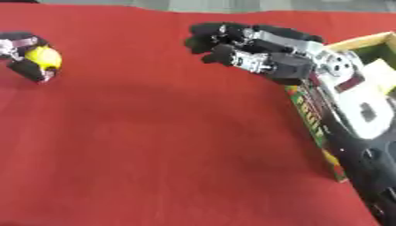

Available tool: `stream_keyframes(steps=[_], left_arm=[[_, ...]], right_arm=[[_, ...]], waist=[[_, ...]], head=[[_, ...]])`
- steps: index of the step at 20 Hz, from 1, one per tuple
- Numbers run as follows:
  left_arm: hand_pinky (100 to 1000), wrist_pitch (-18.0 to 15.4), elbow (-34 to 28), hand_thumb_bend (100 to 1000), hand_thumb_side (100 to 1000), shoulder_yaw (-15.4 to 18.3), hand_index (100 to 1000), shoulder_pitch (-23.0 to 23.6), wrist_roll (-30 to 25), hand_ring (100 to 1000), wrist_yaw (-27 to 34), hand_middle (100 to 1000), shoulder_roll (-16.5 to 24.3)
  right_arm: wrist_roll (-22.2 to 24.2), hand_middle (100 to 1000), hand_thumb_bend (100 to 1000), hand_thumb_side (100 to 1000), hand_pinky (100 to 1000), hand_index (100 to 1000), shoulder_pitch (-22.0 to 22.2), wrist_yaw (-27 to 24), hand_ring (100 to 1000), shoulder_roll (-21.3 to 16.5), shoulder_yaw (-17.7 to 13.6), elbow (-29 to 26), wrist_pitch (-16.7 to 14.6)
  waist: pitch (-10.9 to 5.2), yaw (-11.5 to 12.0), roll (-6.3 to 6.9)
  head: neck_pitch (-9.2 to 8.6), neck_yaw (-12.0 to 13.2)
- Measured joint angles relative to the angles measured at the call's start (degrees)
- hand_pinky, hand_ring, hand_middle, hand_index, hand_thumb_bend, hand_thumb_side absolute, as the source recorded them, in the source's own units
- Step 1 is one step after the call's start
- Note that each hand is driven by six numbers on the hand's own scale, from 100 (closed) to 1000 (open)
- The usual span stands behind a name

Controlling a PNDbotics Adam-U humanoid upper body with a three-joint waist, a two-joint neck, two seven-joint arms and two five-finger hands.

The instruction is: Pick up the objects with one hand, pass them to the other hand, and then place them into the box on the other side of the table.

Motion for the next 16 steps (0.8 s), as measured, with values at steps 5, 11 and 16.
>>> stream_keyframes(steps=[5, 11, 16], left_arm=[[670, 1.84, -16.08, 100, 161, -1.44, 544, 4.73, 2.84, 604, 8.00, 553, 2.31], [664, 4.10, -30.97, 100, 232, -2.13, 549, 9.38, 6.65, 577, 14.99, 530, 2.50], [662, 4.18, -38.24, 100, 246, -3.02, 550, 11.82, 11.69, 567, 18.58, 522, -0.41]], right_arm=[[-2.10, 927, 100, 517, 980, 994, -1.05, -0.19, 1000, -0.04, -0.07, -0.89, -0.32], [-3.97, 923, 100, 371, 974, 981, -2.19, -0.35, 1000, -1.03, -0.05, -1.77, -1.51], [-4.04, 922, 100, 373, 967, 978, -3.32, 3.01, 1000, -1.86, 0.11, -0.77, -4.39]], waist=[[-0.70, 0.03, -0.05], [-2.14, 0.21, -0.03], [-3.10, -0.02, 0.01]], head=[[0.07, -0.50], [0.07, -1.60], [0.26, -2.49]])
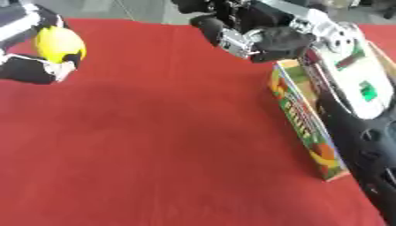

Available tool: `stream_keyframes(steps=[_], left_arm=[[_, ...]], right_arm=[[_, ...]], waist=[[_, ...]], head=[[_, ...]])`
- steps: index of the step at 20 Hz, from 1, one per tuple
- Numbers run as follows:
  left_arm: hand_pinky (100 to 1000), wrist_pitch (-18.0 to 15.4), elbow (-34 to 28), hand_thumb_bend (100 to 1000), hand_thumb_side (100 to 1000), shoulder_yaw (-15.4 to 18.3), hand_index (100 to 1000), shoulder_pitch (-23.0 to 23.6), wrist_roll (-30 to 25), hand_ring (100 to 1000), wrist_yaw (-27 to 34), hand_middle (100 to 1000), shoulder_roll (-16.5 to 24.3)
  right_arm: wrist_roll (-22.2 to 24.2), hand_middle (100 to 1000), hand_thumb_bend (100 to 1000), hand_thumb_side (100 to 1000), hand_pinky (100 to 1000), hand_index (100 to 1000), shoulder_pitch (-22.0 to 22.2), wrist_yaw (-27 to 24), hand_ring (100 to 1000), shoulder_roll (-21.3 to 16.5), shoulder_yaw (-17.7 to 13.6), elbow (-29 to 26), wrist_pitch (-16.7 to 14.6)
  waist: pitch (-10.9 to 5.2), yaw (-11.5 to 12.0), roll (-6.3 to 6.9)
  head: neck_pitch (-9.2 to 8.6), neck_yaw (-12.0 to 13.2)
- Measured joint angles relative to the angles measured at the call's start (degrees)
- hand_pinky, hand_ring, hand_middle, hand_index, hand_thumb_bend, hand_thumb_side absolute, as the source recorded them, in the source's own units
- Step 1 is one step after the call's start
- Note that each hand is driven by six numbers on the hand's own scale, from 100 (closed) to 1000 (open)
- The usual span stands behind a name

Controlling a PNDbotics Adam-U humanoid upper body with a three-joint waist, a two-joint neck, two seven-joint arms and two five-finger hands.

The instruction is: Pick up the objects with one hand, pass them to the other hand, and then place them into the box on the other side of the table.

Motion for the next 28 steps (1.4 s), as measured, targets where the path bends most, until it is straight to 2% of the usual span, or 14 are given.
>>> stream_keyframes(steps=[9, 11, 14, 17, 24, 25, 28], left_arm=[[658, -3.41, -2.24, 100, 317, -2.69, 553, 1.87, 6.59, 556, 0.19, 512, -6.45], [656, -4.36, -2.24, 100, 324, -2.92, 553, 2.32, 7.91, 555, 0.09, 511, -7.46], [658, -5.86, -2.26, 100, 319, -3.35, 555, 3.15, 10.17, 556, -0.43, 512, -8.89], [657, -7.39, -2.28, 100, 339, -3.85, 557, 3.85, 12.00, 554, -1.47, 509, -10.11], [657, -9.90, -2.44, 100, 368, -4.65, 555, 4.79, 15.27, 552, -2.01, 504, -11.94], [656, -10.22, -2.62, 100, 339, -4.78, 554, 4.80, 15.53, 552, -1.98, 504, -11.95], [658, -11.11, -2.92, 100, 338, -5.03, 554, 4.97, 16.05, 556, -1.96, 506, -11.97]], right_arm=[[3.35, 943, 100, 397, 957, 997, -1.25, 8.87, 1000, 0.71, 2.04, 6.64, -5.39], [3.99, 941, 100, 379, 955, 995, -1.49, 10.77, 1000, 1.04, 2.32, 7.75, -6.12], [4.63, 941, 100, 400, 952, 996, -1.80, 13.40, 1000, 1.18, 2.77, 9.19, -6.65], [5.64, 938, 100, 364, 950, 994, -2.21, 15.91, 1000, 1.66, 3.57, 10.69, -6.90], [6.64, 926, 100, 213, 940, 980, -2.47, 19.15, 1000, 2.11, 4.33, 12.63, -8.04], [6.58, 924, 100, 151, 938, 978, -2.48, 19.43, 1000, 2.12, 4.44, 12.81, -8.22], [6.42, 921, 100, 163, 934, 974, -2.52, 20.60, 1000, 2.12, 4.65, 13.17, -8.93]], waist=[[-0.65, 0.00, 0.05], [-0.65, 0.02, 0.04], [-0.66, 0.08, 0.02], [-0.71, 0.35, -0.04], [-1.15, 0.71, -0.11], [-1.16, 0.73, -0.11], [-1.16, 0.76, -0.11]], head=[[1.29, -2.33], [1.69, -2.68], [2.05, -2.91], [2.06, -3.06], [2.29, -2.87], [2.38, -2.86], [2.50, -2.85]])
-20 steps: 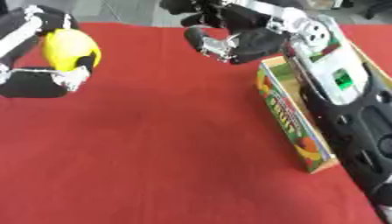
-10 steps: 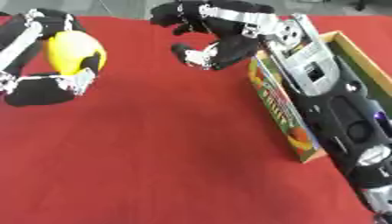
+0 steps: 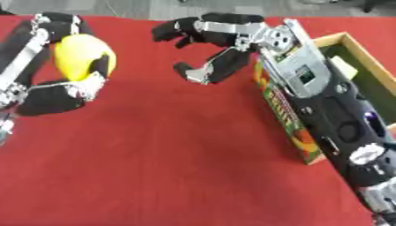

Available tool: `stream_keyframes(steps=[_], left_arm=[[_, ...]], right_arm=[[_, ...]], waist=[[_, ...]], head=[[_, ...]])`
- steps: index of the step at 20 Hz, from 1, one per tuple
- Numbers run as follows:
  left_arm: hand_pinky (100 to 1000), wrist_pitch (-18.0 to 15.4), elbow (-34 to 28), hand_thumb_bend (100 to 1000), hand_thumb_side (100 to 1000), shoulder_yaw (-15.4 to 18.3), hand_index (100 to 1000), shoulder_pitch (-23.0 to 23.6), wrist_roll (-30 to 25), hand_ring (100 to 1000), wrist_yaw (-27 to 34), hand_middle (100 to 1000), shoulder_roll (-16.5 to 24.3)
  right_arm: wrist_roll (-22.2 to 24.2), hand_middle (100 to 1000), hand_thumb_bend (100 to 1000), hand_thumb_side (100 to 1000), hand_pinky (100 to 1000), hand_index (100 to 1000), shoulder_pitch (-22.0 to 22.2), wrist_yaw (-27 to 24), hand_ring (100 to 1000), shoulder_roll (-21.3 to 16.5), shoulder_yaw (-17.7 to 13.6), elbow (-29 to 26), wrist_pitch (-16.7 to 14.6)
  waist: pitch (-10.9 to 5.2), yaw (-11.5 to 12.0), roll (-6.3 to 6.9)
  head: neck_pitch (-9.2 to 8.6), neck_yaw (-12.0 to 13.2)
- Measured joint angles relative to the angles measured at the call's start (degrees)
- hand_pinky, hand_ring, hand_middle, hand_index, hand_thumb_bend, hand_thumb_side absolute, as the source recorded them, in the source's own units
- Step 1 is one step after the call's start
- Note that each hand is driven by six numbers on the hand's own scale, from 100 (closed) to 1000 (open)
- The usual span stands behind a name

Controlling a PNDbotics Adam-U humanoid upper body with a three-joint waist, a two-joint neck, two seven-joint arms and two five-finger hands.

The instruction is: Pick up the objects with one hand, pass them to the other hand, and then place them into the box on the other side of the table.

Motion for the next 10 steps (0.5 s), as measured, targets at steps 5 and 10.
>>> stream_keyframes(steps=[5, 10], left_arm=[[660, -2.24, -0.40, 100, 286, -0.74, 551, 0.03, 0.60, 562, -2.09, 509, -0.46], [663, -5.13, -0.41, 100, 232, -1.84, 550, -0.02, 1.46, 569, -5.18, 516, -0.47]], right_arm=[[0.39, 922, 100, 252, 936, 977, -0.55, 1.49, 1000, 0.46, 0.51, 0.86, -0.79], [1.55, 925, 100, 374, 939, 985, -1.00, 1.41, 1000, 0.86, 0.86, 1.43, 0.00]], waist=[[0.00, 0.07, -0.07], [0.00, 0.18, -0.24]], head=[[0.06, -0.02], [0.07, -0.10]])
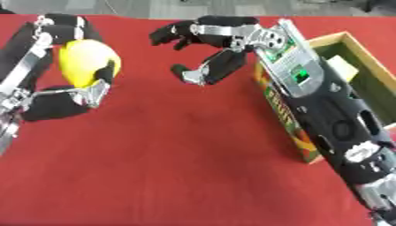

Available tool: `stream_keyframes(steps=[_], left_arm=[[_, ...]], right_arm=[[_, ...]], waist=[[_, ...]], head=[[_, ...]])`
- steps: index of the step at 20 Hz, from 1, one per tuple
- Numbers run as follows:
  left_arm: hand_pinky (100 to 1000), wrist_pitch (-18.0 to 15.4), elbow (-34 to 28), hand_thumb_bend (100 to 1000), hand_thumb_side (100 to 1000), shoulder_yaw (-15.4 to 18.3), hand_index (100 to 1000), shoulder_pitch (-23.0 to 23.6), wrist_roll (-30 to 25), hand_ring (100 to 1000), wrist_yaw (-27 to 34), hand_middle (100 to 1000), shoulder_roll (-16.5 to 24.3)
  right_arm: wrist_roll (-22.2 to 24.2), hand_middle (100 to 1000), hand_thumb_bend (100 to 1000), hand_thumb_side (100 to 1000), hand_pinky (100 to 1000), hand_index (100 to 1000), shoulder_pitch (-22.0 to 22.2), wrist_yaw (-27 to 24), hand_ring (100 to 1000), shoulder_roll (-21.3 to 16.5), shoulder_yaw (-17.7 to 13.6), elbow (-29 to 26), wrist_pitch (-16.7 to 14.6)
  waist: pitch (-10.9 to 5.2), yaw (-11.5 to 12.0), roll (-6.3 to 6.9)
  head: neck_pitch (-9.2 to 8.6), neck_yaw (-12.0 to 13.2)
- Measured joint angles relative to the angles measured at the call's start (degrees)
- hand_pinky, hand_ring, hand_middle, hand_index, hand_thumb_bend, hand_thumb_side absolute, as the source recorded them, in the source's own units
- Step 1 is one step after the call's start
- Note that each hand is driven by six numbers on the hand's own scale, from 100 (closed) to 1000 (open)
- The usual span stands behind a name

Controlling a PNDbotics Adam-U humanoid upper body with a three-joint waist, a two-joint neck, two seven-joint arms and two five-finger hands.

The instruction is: Pick up the objects with one hand, pass them to the other hand, and then place them into the box on the other side of the table.

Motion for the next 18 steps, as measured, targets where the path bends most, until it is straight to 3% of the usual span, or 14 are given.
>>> stream_keyframes(steps=[7, 14, 18], left_arm=[[670, -2.53, -0.01, 100, 162, -1.86, 549, -1.09, -0.57, 581, -3.80, 525, -0.50], [673, -4.04, 0.05, 100, 121, -2.87, 549, -1.72, -0.67, 587, -6.82, 530, -0.92], [676, -4.69, 0.24, 100, 100, -3.20, 548, -2.09, -0.41, 591, -8.18, 534, -0.95]], right_arm=[[2.94, 922, 100, 459, 942, 986, -0.12, -1.62, 1000, 0.54, 0.66, 0.00, 1.44], [5.71, 915, 100, 705, 946, 996, -0.19, -5.12, 1000, 0.64, 2.57, -1.04, 4.29], [5.96, 913, 100, 795, 951, 1000, -0.22, -6.99, 1000, 0.63, 4.39, -2.22, 6.41]], waist=[[0.00, 0.08, -0.08], [0.00, 0.10, -0.27], [0.00, 0.13, -0.26]], head=[[0.00, -0.11], [0.03, -0.11], [0.18, -0.13]])
